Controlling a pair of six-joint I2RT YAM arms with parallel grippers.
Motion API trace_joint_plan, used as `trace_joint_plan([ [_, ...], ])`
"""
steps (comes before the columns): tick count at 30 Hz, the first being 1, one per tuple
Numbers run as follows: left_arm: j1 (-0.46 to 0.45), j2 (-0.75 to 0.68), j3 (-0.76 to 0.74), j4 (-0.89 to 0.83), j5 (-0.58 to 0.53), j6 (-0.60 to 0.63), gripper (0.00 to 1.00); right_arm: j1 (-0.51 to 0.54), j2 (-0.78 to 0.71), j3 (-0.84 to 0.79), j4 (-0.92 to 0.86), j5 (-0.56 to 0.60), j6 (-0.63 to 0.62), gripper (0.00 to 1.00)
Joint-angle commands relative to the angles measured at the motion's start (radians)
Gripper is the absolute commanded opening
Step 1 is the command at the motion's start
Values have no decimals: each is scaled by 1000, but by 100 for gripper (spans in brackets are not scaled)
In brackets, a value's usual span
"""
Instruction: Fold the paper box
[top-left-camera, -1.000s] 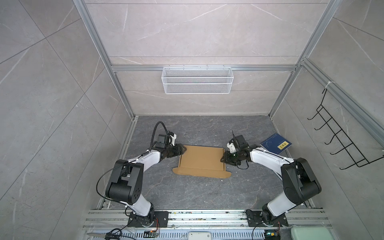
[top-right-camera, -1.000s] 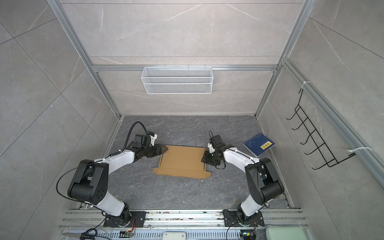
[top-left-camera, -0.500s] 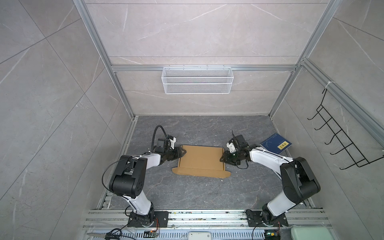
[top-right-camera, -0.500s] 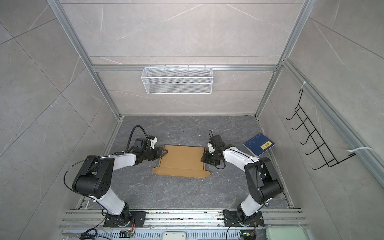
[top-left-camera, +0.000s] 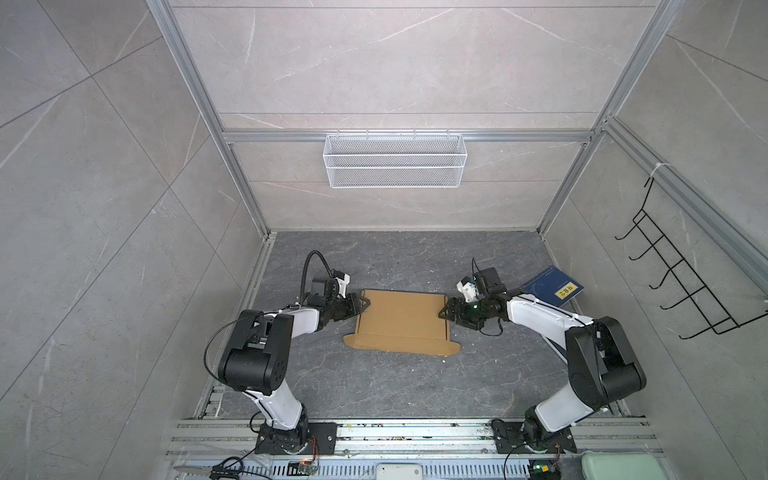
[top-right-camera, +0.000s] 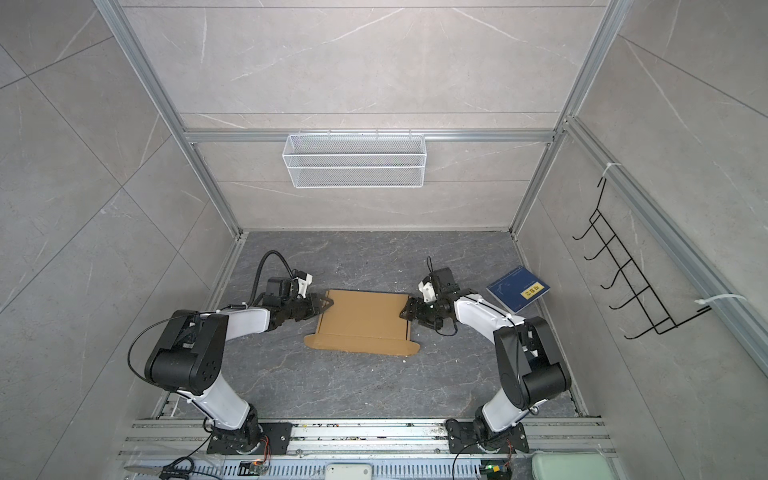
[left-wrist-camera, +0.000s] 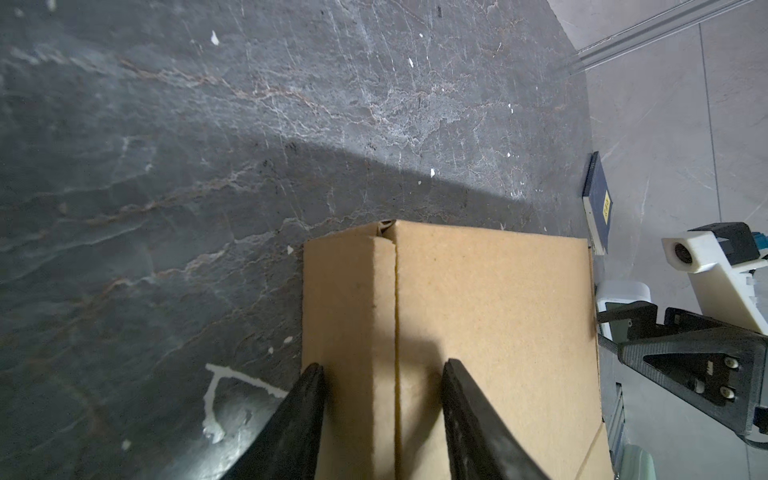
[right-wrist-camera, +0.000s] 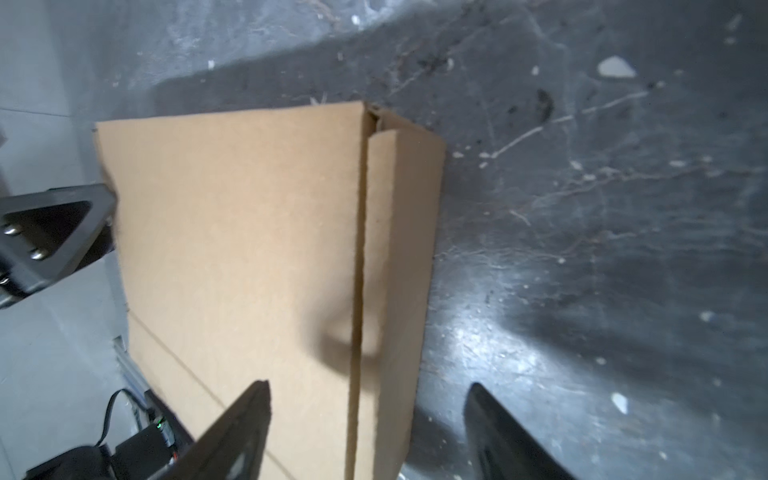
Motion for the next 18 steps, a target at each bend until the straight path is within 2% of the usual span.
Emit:
trace_joint_plan([
  [1,21,27,-26,-42,-26,-6,46,-18,-25,-22,47,-97,-8,80],
  [8,35,29,-35,-49,-27,-13,44,-24,22,-60,133,-202,47,87],
  [18,51,20,-53,-50,-30,-38,41,-24,56,-77,155,-223,56,89],
])
